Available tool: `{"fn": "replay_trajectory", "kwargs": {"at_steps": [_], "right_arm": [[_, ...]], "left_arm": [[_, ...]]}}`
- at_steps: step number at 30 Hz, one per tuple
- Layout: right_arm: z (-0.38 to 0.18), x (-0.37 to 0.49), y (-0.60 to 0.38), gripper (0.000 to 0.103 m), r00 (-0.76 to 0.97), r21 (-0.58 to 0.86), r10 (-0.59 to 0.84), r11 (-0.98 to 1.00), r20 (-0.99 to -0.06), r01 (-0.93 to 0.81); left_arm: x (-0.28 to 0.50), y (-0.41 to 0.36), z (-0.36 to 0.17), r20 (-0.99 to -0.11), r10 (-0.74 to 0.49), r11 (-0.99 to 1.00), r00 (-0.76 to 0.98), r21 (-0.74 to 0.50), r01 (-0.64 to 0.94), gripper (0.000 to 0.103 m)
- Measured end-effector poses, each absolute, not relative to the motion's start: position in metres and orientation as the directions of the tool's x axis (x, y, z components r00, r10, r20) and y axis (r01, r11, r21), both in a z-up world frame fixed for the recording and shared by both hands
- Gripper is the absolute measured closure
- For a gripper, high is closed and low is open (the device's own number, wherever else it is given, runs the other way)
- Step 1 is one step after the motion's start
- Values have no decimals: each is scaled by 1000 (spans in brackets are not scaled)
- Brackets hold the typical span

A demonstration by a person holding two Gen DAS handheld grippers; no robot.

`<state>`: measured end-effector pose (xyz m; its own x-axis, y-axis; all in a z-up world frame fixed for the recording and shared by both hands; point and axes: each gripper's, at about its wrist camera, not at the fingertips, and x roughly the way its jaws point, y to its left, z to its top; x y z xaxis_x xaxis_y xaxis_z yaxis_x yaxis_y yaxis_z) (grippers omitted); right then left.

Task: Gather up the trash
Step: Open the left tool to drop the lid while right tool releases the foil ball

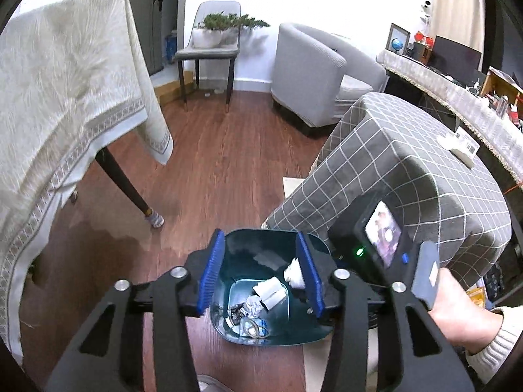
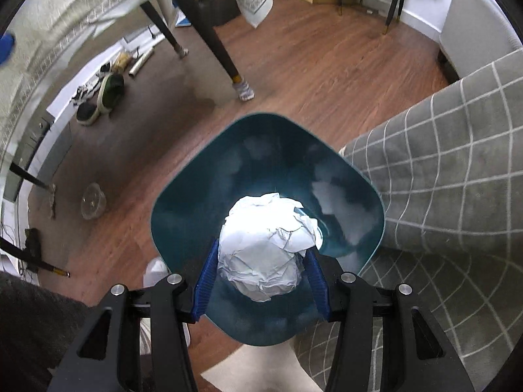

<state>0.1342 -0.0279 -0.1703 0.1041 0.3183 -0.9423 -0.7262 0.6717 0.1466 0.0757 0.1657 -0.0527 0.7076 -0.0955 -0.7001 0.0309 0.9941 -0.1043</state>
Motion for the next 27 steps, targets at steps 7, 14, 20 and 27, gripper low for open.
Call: {"fn": "replay_trajectory", "kwargs": {"at_steps": [7,14,20,27], "right_arm": [[-190,126,-28,51,61,129,263,647,-963,-752],[-203,120,-36,35,50,91,195,652,-979,-753],[-179,122,-47,35,81,116,267,648,-960,-753],[-115,109,-65,35,147,147,418,593,-897,-792]], "left_arm": [[69,167,-27,-641,-100,992,761,-124,26,64],[68,161,-12,-610,-116,990,784,-139,39,64],[70,154,0,-596,-92,993,797,-115,28,64],[76,142,10,-574,-88,993,814,-116,25,61]]}}
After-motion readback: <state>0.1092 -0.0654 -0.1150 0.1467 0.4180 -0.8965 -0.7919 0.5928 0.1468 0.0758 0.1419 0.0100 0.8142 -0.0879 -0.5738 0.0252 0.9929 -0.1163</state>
